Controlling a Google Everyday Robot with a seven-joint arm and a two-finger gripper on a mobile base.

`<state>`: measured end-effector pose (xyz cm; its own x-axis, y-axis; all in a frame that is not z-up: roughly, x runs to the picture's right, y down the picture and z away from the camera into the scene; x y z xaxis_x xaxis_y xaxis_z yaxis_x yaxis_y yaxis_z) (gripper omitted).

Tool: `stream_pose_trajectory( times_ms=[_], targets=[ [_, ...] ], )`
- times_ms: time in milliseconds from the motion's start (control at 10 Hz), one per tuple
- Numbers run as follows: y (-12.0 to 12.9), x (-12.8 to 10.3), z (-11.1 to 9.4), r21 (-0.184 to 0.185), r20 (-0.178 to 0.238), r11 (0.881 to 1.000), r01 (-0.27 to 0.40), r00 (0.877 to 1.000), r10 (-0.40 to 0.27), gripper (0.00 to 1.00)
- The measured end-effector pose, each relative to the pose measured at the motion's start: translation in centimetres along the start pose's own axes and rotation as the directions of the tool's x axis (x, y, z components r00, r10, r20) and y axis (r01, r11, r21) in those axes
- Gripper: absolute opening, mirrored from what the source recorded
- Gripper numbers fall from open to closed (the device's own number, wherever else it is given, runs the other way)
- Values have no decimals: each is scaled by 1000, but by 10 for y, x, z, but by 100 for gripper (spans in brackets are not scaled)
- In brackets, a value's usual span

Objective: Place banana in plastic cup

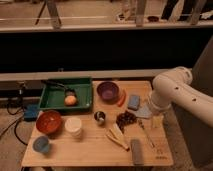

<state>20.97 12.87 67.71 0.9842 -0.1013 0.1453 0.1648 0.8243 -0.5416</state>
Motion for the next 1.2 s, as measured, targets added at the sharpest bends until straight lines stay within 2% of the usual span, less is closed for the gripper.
stream_pose_trajectory(
  times_ms=[300, 600, 900, 1200],
  targets=[
    [7, -26, 9, 0, 3, 998, 62, 998, -62, 80],
    [13, -36, 14, -3, 8, 996, 85, 996, -85, 80],
    [21, -68, 27, -11, 35, 996, 93, 995, -93, 80],
    [27, -73, 36, -20, 38, 995, 98, 995, -97, 80]
  ],
)
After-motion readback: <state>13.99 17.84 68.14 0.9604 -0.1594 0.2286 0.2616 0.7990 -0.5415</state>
